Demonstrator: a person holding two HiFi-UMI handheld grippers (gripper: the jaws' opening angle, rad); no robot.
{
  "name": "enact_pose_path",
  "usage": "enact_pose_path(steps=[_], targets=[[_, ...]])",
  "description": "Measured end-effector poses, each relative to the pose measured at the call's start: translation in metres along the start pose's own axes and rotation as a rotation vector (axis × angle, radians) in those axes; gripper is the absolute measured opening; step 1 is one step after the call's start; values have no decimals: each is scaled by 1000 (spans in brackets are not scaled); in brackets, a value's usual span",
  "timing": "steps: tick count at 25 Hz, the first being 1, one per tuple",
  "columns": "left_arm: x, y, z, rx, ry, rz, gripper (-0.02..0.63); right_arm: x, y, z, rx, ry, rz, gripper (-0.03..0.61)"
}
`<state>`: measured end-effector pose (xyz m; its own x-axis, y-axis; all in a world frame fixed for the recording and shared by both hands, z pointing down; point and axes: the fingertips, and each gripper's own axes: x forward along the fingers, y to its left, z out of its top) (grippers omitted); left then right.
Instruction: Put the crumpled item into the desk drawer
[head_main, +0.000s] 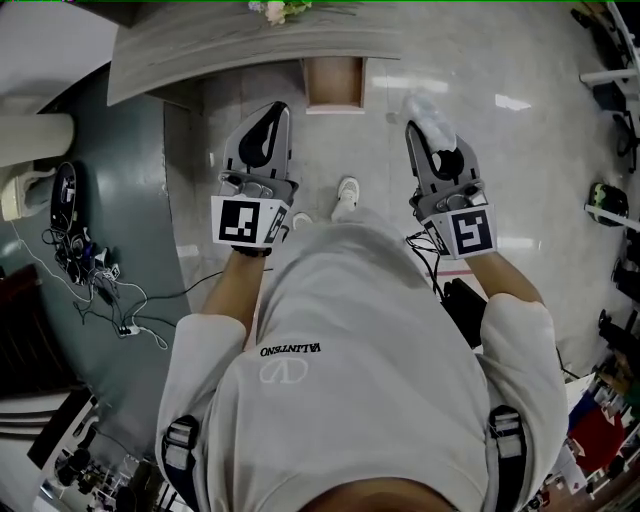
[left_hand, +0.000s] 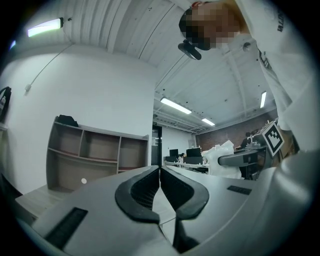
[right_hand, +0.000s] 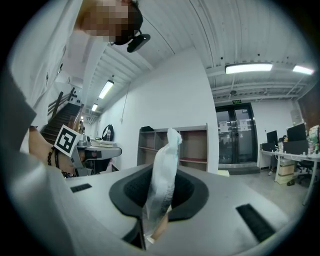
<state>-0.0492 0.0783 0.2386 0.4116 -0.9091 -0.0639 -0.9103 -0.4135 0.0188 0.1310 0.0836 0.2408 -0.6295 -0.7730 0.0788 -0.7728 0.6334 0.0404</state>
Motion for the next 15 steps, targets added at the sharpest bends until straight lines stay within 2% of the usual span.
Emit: enact_pose_path(steps=[6,15], targets=[[19,0,0,17,6,58,11,13,-23,-6,7,7,61,55],[41,12,-23,7,50,59,11,45,-28,-29,39,50,102,55]])
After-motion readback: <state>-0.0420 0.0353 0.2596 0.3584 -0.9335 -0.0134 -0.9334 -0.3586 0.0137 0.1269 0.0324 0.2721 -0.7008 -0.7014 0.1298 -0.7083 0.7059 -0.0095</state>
